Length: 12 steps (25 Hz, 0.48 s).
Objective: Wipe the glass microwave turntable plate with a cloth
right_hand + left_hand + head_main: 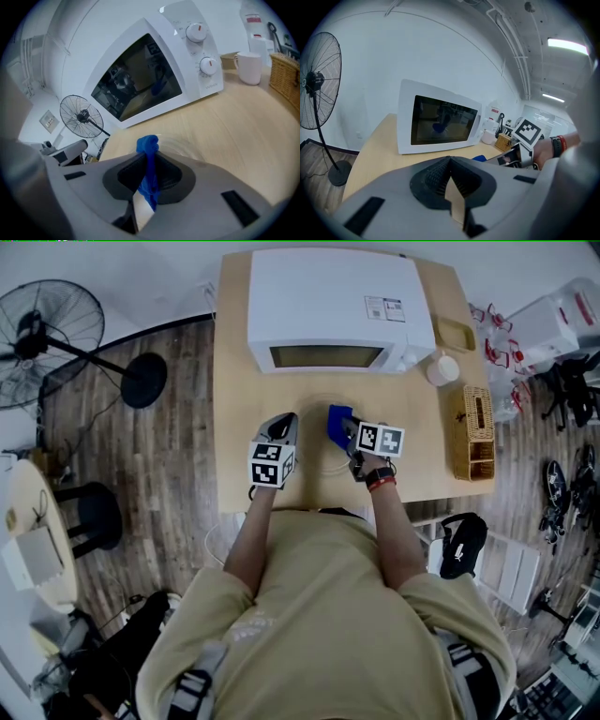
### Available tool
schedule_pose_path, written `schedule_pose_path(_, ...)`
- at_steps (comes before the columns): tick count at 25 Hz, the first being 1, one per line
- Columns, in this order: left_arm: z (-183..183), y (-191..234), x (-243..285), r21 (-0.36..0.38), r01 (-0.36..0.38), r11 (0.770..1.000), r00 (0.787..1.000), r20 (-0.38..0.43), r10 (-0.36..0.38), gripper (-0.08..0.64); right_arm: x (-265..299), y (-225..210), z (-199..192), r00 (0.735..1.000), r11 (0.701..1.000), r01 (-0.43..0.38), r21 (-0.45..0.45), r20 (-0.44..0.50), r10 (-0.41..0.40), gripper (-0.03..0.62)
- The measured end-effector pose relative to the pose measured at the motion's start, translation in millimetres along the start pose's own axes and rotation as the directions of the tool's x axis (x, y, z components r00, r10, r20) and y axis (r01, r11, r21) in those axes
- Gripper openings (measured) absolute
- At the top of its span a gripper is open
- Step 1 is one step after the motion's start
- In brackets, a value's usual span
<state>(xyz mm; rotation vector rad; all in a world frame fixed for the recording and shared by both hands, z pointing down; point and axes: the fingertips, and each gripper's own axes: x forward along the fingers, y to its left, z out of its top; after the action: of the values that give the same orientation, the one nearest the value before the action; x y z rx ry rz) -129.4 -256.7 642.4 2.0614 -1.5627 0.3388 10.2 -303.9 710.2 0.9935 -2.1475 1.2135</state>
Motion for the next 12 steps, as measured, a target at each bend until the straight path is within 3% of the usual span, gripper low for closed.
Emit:
schedule_pose_path(7, -3, 28, -17, -0.044, -0.057, 0.997, 0.998, 0.02, 0.058, 0.018, 16, 53, 0, 0.991, 0.992, -0.128, -0.002, -0.026, 0.128, 0.071)
schedule_pose_path(12, -8, 46, -30, -0.073, -0.097, 0.993, 0.995, 0.029, 0.1, 0.018, 41, 90, -15, 0.981, 0.984, -0.173, -0.041, -0.094, 0.168, 0.071)
